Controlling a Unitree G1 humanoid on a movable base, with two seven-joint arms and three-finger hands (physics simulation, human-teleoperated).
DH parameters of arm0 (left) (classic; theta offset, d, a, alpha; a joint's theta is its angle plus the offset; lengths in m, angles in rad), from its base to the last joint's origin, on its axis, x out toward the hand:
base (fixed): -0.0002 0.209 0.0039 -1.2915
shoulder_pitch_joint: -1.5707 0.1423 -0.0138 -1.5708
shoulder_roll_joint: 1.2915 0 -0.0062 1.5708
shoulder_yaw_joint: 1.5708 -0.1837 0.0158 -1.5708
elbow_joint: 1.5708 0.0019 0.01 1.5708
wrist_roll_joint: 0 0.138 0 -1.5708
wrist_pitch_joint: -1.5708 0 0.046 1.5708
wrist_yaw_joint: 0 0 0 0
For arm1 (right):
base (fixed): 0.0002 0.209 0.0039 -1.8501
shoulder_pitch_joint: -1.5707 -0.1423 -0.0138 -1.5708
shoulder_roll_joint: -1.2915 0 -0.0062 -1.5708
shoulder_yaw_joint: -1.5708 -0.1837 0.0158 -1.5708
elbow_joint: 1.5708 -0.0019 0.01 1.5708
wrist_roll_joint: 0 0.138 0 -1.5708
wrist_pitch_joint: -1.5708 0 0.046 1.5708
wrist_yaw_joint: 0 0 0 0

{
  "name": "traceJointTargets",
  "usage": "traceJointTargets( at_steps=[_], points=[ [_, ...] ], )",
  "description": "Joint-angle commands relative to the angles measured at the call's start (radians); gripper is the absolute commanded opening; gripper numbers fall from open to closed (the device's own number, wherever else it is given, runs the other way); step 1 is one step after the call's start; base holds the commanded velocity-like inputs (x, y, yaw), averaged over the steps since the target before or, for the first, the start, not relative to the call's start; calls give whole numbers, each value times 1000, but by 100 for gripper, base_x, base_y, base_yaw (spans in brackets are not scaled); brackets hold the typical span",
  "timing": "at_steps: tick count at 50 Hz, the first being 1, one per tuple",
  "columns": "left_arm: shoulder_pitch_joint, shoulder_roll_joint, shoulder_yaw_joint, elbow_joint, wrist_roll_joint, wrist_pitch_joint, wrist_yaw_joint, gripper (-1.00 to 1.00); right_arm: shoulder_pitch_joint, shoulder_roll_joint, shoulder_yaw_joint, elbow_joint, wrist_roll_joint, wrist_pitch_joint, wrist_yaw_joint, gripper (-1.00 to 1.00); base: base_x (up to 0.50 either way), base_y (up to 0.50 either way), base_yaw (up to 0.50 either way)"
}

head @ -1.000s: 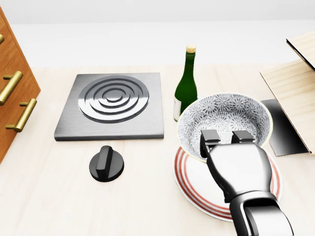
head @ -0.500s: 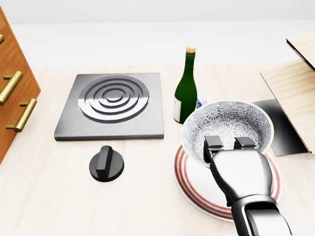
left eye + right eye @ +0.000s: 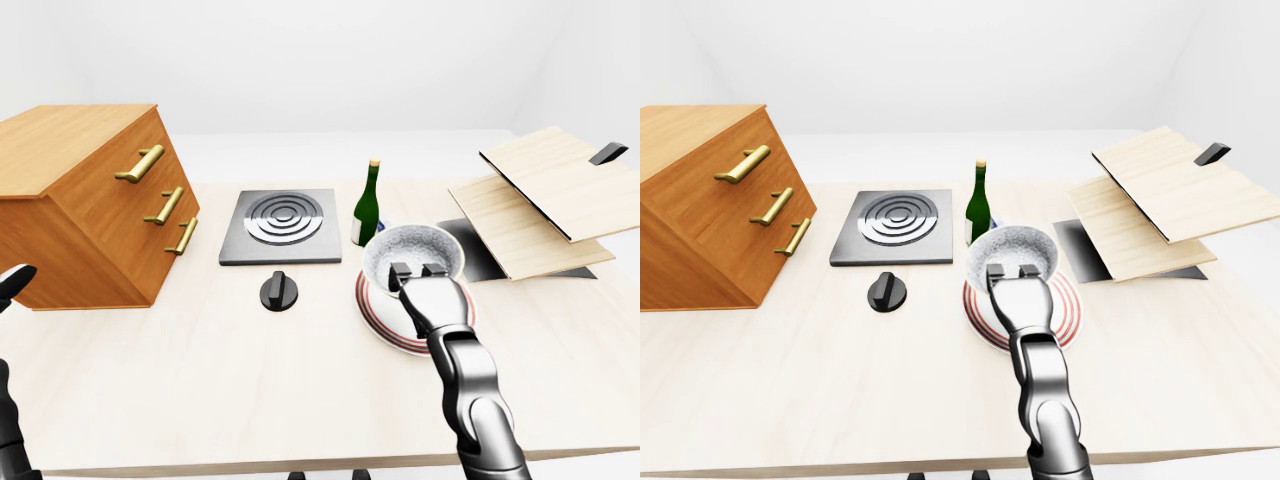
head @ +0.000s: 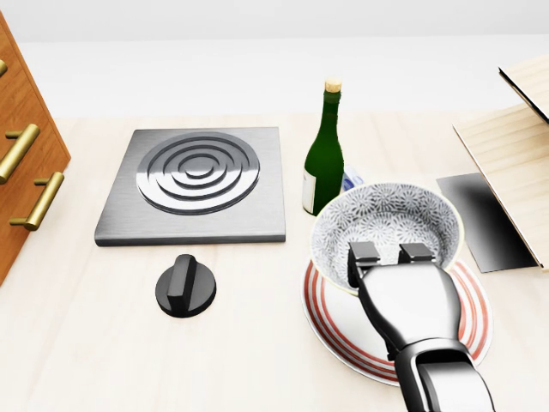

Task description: Pick up the akita bowl and put it on the plate.

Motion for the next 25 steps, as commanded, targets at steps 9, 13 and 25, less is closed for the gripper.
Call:
traceJointTargets(
  at_steps=[9,13,25],
  points=[
    [3,3,0,-4,-5,0,3,100,-12,-7,1,45,6,0,-58,-100,0,0,0],
    [0,1,-1,4,-2,0,0,100,-15,-8,-1,43,10,0,-62,-100,0,0,0],
    [-1,2,-6,15,-1,0,-1,100,-32,-31,-40,83,39,0,-90,-100,0,0,0]
  ],
)
